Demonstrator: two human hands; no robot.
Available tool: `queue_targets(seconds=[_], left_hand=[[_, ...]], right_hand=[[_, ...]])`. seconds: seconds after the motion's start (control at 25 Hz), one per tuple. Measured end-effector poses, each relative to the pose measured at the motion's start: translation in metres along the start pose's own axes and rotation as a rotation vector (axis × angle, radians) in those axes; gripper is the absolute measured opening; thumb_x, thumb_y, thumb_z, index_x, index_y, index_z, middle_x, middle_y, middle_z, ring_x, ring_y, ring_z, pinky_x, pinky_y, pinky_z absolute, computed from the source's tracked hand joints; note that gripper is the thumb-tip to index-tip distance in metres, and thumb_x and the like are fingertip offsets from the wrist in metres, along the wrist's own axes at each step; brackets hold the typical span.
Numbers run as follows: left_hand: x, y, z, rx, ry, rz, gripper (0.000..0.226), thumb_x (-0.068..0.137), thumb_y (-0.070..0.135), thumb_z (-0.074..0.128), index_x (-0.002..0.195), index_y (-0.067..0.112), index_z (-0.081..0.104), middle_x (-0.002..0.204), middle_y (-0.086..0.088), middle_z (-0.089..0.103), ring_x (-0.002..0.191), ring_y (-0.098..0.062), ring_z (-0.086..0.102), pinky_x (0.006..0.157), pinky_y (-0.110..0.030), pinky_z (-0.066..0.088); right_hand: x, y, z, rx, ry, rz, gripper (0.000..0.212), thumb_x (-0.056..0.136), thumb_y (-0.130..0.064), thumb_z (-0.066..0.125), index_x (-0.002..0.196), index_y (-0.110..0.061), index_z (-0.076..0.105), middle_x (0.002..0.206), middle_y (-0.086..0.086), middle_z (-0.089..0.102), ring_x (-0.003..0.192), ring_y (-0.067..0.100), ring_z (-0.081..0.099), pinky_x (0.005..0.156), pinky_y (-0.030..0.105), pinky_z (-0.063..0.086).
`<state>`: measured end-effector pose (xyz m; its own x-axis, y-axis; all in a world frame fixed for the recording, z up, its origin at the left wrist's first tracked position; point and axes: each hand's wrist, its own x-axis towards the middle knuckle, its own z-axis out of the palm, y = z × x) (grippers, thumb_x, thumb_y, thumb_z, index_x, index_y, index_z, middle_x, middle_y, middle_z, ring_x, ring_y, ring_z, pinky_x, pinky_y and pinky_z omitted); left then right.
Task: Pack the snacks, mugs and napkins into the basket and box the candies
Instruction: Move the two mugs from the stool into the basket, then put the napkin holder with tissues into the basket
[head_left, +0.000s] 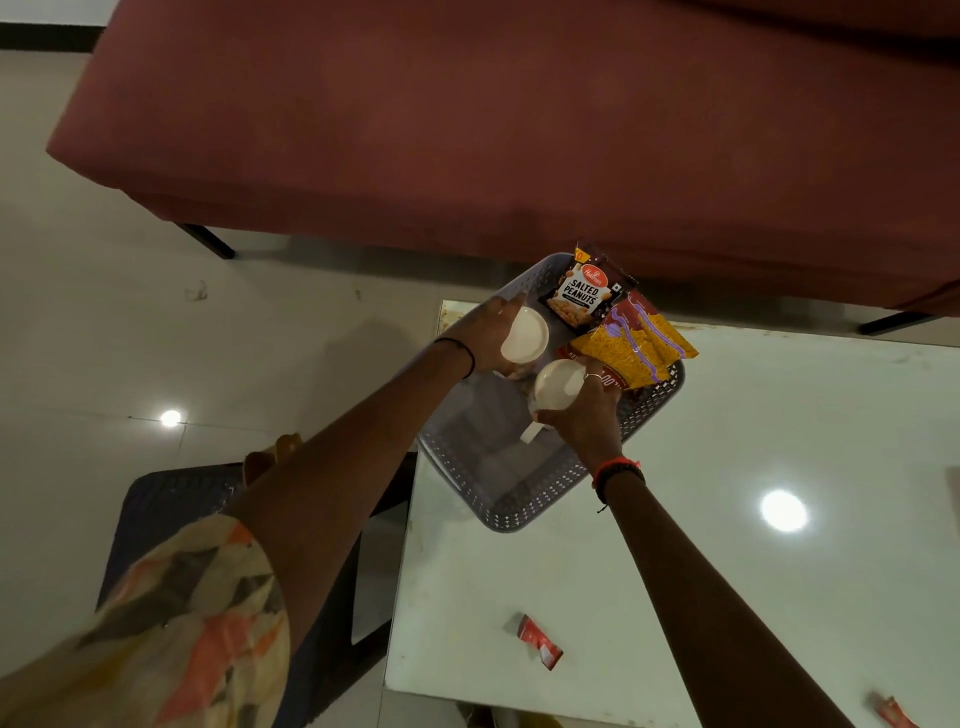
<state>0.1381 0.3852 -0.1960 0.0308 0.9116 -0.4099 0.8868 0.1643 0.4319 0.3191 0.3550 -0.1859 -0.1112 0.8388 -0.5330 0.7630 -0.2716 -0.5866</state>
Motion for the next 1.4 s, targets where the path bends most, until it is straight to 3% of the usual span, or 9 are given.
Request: queue_targets(seconds=[0.08,0.2,0.44,0.6,0.76,0.92,1.0,1.08,1.4], left_hand=[[-0.011,-0.002,-0.002,-0.076,0.031,-0.025,0.108,0.063,0.022,0.081,0.144,0.008,0.010,0.144,-0.023,0.028,0.131,-0.037,0.035,0.108,-0.047,0.035],[-0.046,-0.001,-0.009,-0.318,0.188,-0.062,0.086,0.073,0.012,0.073,0.141,0.004,0.022,0.142,-0.022,0.031,0.128,-0.036,0.040,0.107,-0.043,0.038],[-0.165,0.012,-0.014,-0.607,0.769,-0.271,0.037,0.091,0.013,0.050,0.127,0.007,0.045,0.132,-0.012,0.047,0.114,-0.009,0.046,0.094,-0.002,0.033],[-0.239,-0.024,0.007,-0.568,0.983,-0.558,0.030,0.092,0.015,0.046,0.122,0.016,0.049,0.128,-0.006,0.048,0.100,-0.006,0.052,0.091,-0.031,0.051],[-0.276,-0.064,0.024,-0.735,0.830,-0.753,0.035,0.091,0.004,0.043,0.123,0.017,0.047,0.134,-0.013,0.036,0.113,-0.024,0.049,0.096,-0.040,0.048],[-0.298,-0.108,0.031,-0.210,0.479,-0.523,0.063,0.079,-0.002,0.059,0.132,0.026,0.040,0.145,-0.013,0.030,0.128,-0.033,0.040,0.107,-0.053,0.038],[-0.303,-0.126,0.030,0.036,0.241,-0.355,0.078,0.076,-0.004,0.061,0.137,0.032,0.030,0.148,-0.015,0.028,0.134,-0.036,0.033,0.112,-0.051,0.026],[-0.304,-0.139,0.029,0.206,0.120,-0.229,0.089,0.070,-0.011,0.060,0.133,0.037,0.021,0.144,-0.017,0.036,0.134,-0.038,0.035,0.113,-0.052,0.023],[-0.290,-0.152,0.014,0.337,0.146,-0.105,0.056,0.071,-0.005,0.063,0.119,0.021,0.052,0.138,-0.007,0.048,0.130,-0.027,0.044,0.111,-0.044,0.028]], right_hand=[[-0.003,0.001,-0.002,-0.009,-0.004,-0.017,0.098,0.060,-0.020,0.086,0.139,-0.010,0.029,0.137,0.022,0.031,0.120,0.042,0.044,0.098,0.051,0.045],[-0.015,0.000,-0.004,-0.023,0.077,-0.054,0.109,0.060,-0.021,0.086,0.146,-0.020,0.018,0.137,0.024,0.033,0.122,0.044,0.040,0.098,0.050,0.042],[-0.069,-0.027,0.011,0.033,0.256,-0.083,0.082,0.076,-0.022,0.073,0.143,-0.012,0.026,0.138,0.024,0.035,0.124,0.041,0.036,0.101,0.049,0.037],[-0.110,-0.051,0.054,0.066,0.177,-0.197,0.062,0.080,-0.022,0.067,0.131,0.000,0.039,0.133,0.022,0.041,0.123,0.037,0.040,0.107,0.042,0.036],[-0.141,-0.067,0.100,0.066,-0.120,-0.255,0.082,0.071,-0.035,0.077,0.135,-0.009,0.035,0.135,0.013,0.040,0.126,0.028,0.040,0.103,0.035,0.041],[-0.165,-0.076,0.141,-0.058,-0.414,-0.287,0.093,0.067,-0.048,0.077,0.140,-0.013,0.030,0.143,0.009,0.036,0.132,0.027,0.035,0.103,0.039,0.042],[-0.172,-0.079,0.157,-0.113,-0.463,-0.325,0.093,0.066,-0.049,0.078,0.139,-0.012,0.032,0.140,0.010,0.039,0.130,0.028,0.038,0.102,0.040,0.044],[-0.175,-0.080,0.172,-0.182,-0.484,-0.371,0.088,0.066,-0.046,0.078,0.135,-0.011,0.036,0.138,0.013,0.042,0.127,0.029,0.040,0.102,0.040,0.043],[-0.184,-0.075,0.204,-0.227,-0.398,-0.420,0.066,0.079,-0.030,0.071,0.133,-0.008,0.038,0.134,0.015,0.045,0.123,0.031,0.047,0.098,0.040,0.049]])
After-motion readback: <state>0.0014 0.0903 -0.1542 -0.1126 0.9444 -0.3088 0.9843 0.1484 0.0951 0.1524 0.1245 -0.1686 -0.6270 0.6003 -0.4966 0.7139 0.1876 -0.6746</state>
